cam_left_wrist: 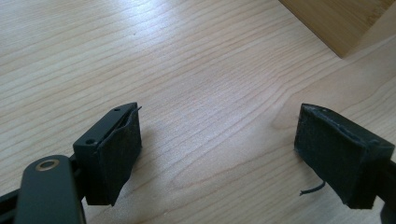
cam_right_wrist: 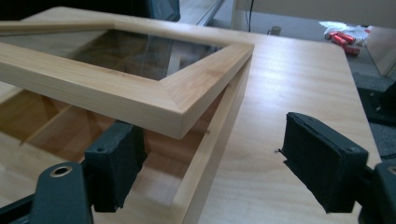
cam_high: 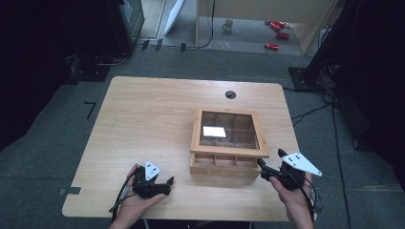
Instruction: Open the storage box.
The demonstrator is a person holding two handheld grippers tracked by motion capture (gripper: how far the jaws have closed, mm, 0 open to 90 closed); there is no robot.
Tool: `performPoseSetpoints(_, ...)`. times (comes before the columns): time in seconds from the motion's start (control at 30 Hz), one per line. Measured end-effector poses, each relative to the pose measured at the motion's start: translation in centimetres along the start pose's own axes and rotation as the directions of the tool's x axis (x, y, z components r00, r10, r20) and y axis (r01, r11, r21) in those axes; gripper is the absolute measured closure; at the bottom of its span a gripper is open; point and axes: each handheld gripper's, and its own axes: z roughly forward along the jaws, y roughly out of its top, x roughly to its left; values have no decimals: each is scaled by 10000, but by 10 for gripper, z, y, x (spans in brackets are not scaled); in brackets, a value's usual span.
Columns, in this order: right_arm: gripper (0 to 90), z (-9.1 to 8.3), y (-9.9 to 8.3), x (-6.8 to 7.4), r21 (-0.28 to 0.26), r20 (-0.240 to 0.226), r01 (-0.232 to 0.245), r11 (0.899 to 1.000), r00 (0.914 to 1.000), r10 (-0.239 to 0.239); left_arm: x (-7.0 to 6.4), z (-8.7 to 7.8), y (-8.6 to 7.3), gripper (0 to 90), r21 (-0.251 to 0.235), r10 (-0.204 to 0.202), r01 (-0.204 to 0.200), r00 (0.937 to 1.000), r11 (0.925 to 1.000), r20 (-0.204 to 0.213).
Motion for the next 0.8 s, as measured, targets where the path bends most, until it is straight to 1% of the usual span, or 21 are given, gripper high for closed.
performPoseSetpoints(0.07, 218, 0, 2, 0, -48, 9, -20, 10000, 10000, 20, 0, 0, 0, 145, -16, -56, 56, 10000, 10000, -23)
performPoseSetpoints(0.17, 218, 4, 17, -2, -271, 113, 73, 9996, 9999, -70, 0, 0, 0, 140, -12, -61, 61, 10000, 10000, -26)
performPoseSetpoints(0.23, 218, 6, 22, -3, -322, 117, 161, 9994, 9998, -157, 0, 0, 0, 140, -9, -59, 59, 10000, 10000, -23)
performPoseSetpoints(0.27, 218, 6, 22, -3, -322, 117, 161, 9994, 9998, -157, 0, 0, 0, 140, -9, -59, 59, 10000, 10000, -23)
performPoseSetpoints(0.3, 218, 9, 29, -4, -353, 128, 260, 9990, 9996, -255, 0, 0, 0, 140, -10, -58, 58, 10000, 10000, -10)
performPoseSetpoints(0.37, 218, 10, 32, -5, -344, 149, 314, 9989, 9994, -309, 0, 1, 0, 139, -31, -83, 83, 10000, 10000, -9)
performPoseSetpoints(0.4, 218, 13, 38, -7, -396, 186, 480, 9981, 9987, -473, 0, 1, 0, 140, -32, -83, 83, 10000, 10000, -5)
performPoseSetpoints(0.43, 218, 13, 38, -7, -396, 186, 480, 9981, 9987, -473, 0, 1, 0, 139, -32, -83, 83, 10000, 10000, -5)
performPoseSetpoints(0.47, 217, 16, 44, -9, -441, 220, 553, 9975, 9983, -543, 0, 1, 0, 140, -26, -82, 82, 10000, 10000, -5)
performPoseSetpoints(0.5, 217, 16, 44, -9, -441, 220, 553, 9975, 9983, -543, 0, 1, 0, 140, -26, -82, 82, 10000, 10000, -5)
performPoseSetpoints(0.6, 216, 21, 54, -13, -612, 145, 500, 9969, 9987, -492, 0, 1, 0, 140, -20, -70, 70, 10000, 10000, -3)
performPoseSetpoints(0.67, 216, 22, 56, -13, -648, 131, 496, 9967, 9987, -489, 0, 1, 0, 140, -18, -70, 70, 10000, 10000, -3)
performPoseSetpoints(0.8, 223, 27, 64, -16, -802, 54, 547, 9953, 9985, -544, 0, 1, 0, 140, -12, -79, 79, 10000, 10000, 4)
